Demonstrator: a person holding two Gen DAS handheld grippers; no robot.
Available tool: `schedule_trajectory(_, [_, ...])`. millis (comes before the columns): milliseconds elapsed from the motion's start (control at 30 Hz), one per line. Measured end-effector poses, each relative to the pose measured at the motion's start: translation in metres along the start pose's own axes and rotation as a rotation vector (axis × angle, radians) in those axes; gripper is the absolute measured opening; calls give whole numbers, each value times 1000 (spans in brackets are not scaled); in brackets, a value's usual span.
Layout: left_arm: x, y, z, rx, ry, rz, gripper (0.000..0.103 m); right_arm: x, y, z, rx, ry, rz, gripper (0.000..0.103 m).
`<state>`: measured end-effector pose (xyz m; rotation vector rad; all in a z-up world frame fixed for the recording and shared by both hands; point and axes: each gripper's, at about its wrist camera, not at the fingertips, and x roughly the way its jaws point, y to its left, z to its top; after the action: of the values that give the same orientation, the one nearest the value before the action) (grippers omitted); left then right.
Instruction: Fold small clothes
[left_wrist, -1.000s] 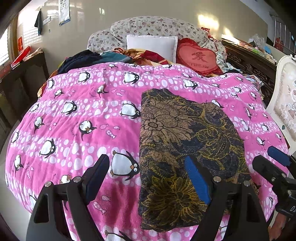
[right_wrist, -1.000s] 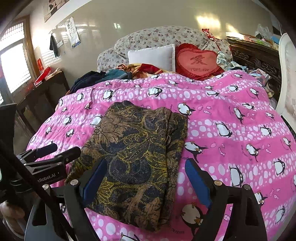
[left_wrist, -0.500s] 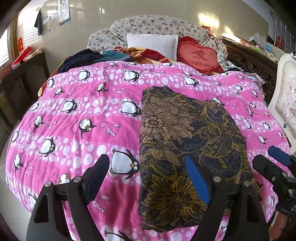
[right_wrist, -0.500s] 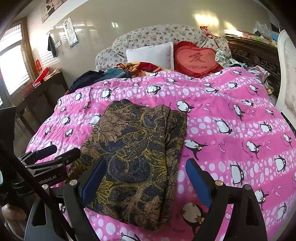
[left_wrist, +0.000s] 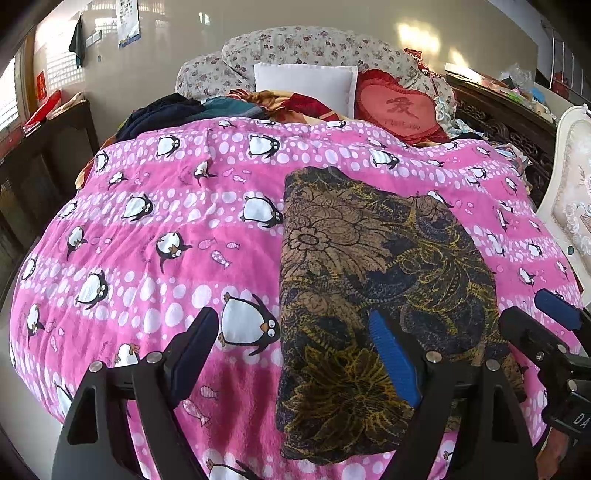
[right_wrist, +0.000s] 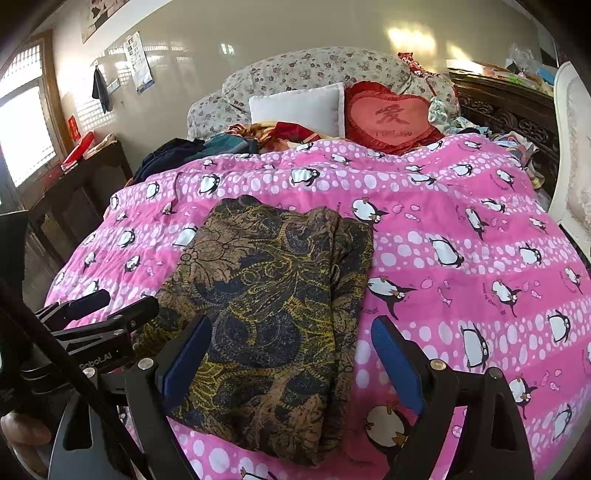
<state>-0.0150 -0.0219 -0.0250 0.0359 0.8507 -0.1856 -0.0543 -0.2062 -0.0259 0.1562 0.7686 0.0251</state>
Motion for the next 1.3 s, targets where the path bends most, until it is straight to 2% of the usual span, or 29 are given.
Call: schedule_trajectory(1300, [2, -6, -4, -1, 13, 19, 83, 6, 5, -3, -4, 24, -12, 92])
